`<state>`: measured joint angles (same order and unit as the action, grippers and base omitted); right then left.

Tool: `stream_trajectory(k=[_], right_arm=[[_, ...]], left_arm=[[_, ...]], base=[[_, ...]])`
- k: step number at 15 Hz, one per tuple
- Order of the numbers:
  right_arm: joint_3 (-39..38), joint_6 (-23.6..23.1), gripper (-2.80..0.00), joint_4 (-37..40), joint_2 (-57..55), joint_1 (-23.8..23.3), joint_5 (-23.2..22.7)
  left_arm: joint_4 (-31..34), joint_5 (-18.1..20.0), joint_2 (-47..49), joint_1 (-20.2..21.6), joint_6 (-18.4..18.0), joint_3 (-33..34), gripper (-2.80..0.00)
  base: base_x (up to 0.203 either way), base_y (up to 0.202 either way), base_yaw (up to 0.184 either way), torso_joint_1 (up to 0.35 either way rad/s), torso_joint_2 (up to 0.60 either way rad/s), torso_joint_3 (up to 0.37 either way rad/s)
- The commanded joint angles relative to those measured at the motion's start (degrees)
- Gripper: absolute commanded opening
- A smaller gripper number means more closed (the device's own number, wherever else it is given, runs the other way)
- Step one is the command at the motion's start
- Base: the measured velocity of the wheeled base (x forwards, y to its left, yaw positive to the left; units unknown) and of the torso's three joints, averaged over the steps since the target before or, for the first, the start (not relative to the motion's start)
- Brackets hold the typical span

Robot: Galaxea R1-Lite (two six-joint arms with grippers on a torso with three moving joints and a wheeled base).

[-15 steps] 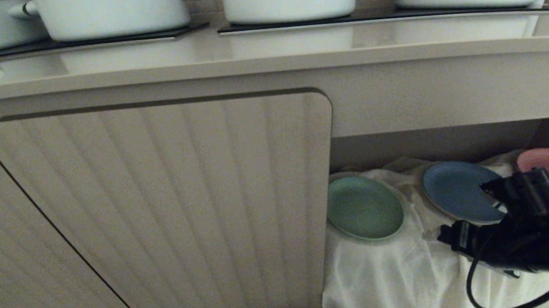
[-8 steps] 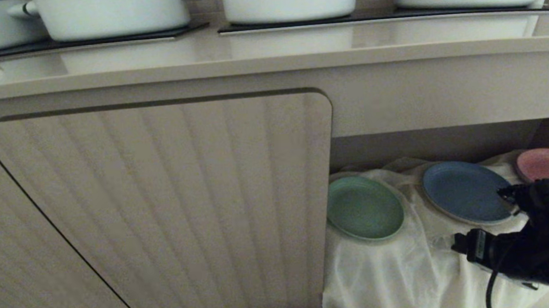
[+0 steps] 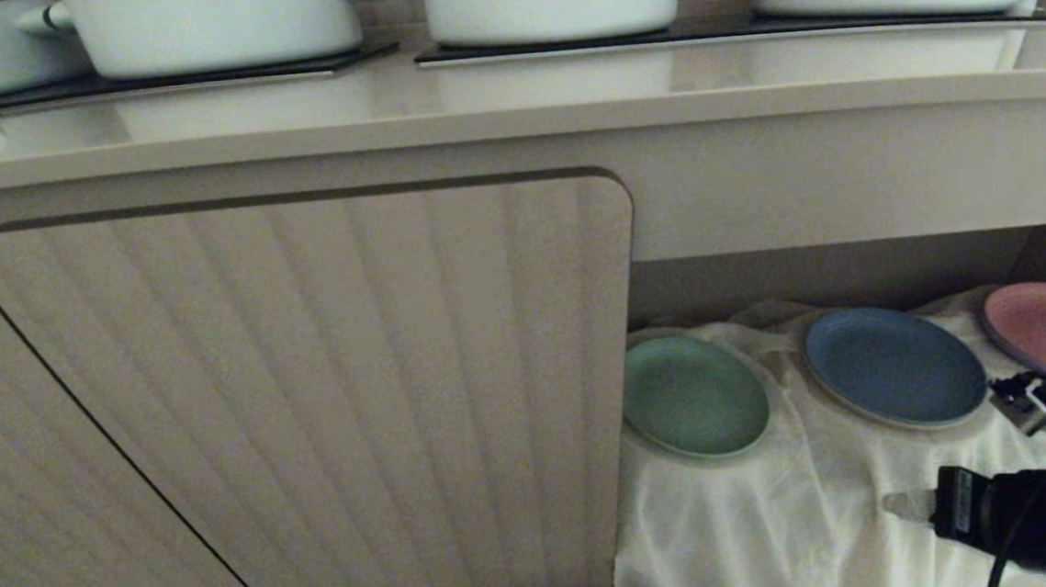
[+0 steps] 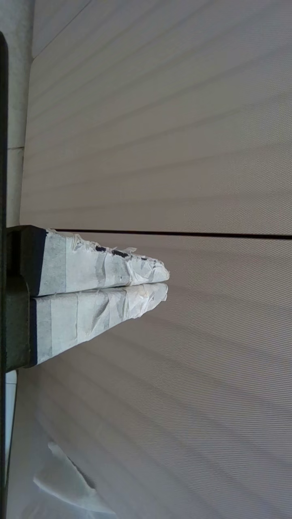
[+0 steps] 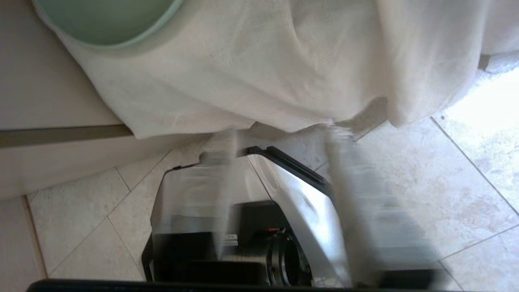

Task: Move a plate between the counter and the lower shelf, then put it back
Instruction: Pick up the plate in the cupboard

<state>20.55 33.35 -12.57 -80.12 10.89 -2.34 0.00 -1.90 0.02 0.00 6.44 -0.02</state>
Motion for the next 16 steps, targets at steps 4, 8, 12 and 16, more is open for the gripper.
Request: stream_trajectory(k=[4,8,12,16], right_arm=[[-1.81,0.16,-2.80,3.13,6.96,0.01,0.13],[-1.85,-1.04,-2.80,6.79,12.29,-1.26,0.48],[-4.30,-14.29,-2.80,6.89,18.64,-8.86,0.47],[-6.85,-20.34,-2.80,6.95,27.06,-11.17,3.23]], left_arm=[[0.00,-0.03,-0.02,0.00,-0.02,0.00,-2.80],[0.00,-0.03,-0.02,0.00,0.02,0.02,-2.80],[0.00,-0.03,-0.02,0.00,0.07,0.02,-2.80],[0.00,-0.03,-0.02,0.00,-0.01,-0.05,-2.80]], base=[[0.000,0.000,0.000,0.000,0.00,0.000],[0.000,0.000,0.000,0.000,0.00,0.000],[0.000,0.000,0.000,0.000,0.00,0.000],[0.000,0.000,0.000,0.000,0.00,0.000]])
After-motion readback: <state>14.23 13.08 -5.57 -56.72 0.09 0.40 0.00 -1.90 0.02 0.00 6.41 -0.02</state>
